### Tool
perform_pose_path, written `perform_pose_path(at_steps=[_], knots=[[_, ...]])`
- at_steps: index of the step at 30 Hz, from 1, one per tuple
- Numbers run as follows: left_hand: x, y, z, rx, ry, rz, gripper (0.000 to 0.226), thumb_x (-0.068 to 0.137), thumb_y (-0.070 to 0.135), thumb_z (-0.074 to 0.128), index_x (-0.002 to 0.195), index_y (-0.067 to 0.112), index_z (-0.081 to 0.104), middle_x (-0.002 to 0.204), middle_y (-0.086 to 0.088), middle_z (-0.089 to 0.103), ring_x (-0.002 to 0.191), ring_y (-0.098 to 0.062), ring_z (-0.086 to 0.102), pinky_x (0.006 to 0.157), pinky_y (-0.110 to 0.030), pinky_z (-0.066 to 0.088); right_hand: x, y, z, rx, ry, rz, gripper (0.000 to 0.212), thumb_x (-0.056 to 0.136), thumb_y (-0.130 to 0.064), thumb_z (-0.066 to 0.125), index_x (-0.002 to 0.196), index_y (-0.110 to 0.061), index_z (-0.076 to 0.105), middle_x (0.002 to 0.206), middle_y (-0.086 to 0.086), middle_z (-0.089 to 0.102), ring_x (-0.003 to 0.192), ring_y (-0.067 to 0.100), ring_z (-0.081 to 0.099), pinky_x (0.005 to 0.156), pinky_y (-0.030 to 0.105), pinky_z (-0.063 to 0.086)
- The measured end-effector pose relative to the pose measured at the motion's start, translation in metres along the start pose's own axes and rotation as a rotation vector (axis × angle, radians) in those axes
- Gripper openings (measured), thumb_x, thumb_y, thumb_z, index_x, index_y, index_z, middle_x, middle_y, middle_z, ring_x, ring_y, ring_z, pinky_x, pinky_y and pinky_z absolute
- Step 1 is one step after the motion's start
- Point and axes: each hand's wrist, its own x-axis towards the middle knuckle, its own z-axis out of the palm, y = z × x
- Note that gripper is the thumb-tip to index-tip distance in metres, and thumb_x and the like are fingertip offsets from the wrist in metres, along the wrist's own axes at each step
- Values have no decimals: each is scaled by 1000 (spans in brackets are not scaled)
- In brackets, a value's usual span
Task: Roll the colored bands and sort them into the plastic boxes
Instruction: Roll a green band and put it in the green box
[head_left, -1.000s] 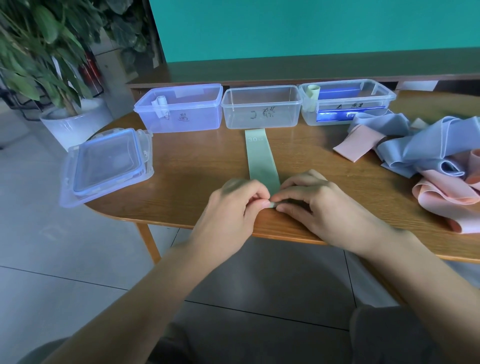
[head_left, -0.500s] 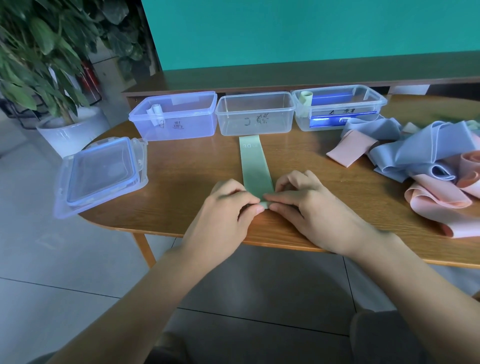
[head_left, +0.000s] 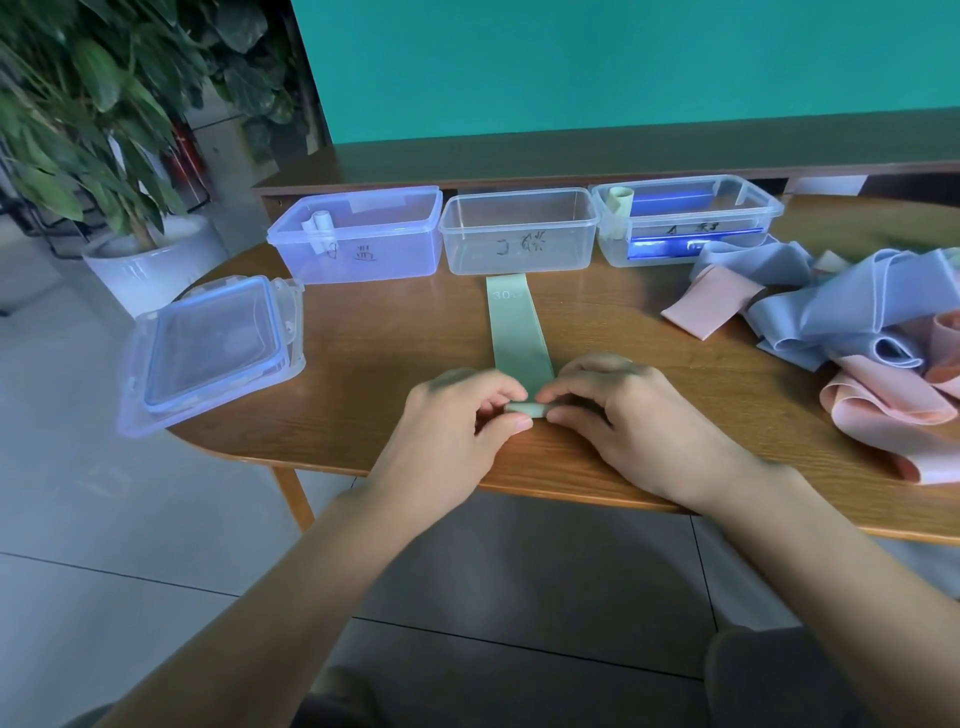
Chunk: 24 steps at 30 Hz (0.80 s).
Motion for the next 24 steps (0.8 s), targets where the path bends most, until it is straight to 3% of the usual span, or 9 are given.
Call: perform_pose_path(at_steps=[8,13,15,18,21,24], knots=[[-10,-1,0,-16,11,91,5,91,23,72,94,21,75,89,13,65,86,-6,56,75,-17,43,-7,-2,-7,1,-77,-29,16,96,-28,67,112,-28,71,106,-13,61,102,6,55,94,28,46],[-13,-2,0,-23,11,115,6,91,20,71,96,18,74,94,9,66,88,-5,56,77,-13,42,-9,0,-17,-52,-239,1,48,97,-54,50,142,-37,55,152,-22,38,142,-3,25,119,16,15],[-13,-2,0,-21,6,119,6,92,20,71,97,18,74,94,9,65,89,-5,56,78,-15,43,-10,3,-20,-84,-298,26,59,95,-63,40,147,-38,49,156,-23,34,148,-8,13,117,9,3],[-13,-2,-1,-8,-1,118,7,93,22,69,98,19,73,96,10,65,90,-6,57,79,-18,44,-14,4,-24,-85,-258,18,61,96,-67,38,145,-34,53,152,-20,45,146,-7,23,112,1,3],[-13,-2,-2,-10,11,141,7,94,22,67,97,19,73,95,9,65,89,-8,58,77,-25,48,-15,4,-23,-106,-219,-2,67,93,-71,39,139,-27,60,144,-14,56,141,-1,35,111,1,10],[-12,-4,-4,-35,11,153,7,94,20,67,97,18,72,93,9,65,89,-8,58,76,-28,49,-14,6,-21,-120,-232,3,69,93,-73,38,140,-27,59,144,-14,55,142,-1,35,114,8,15]])
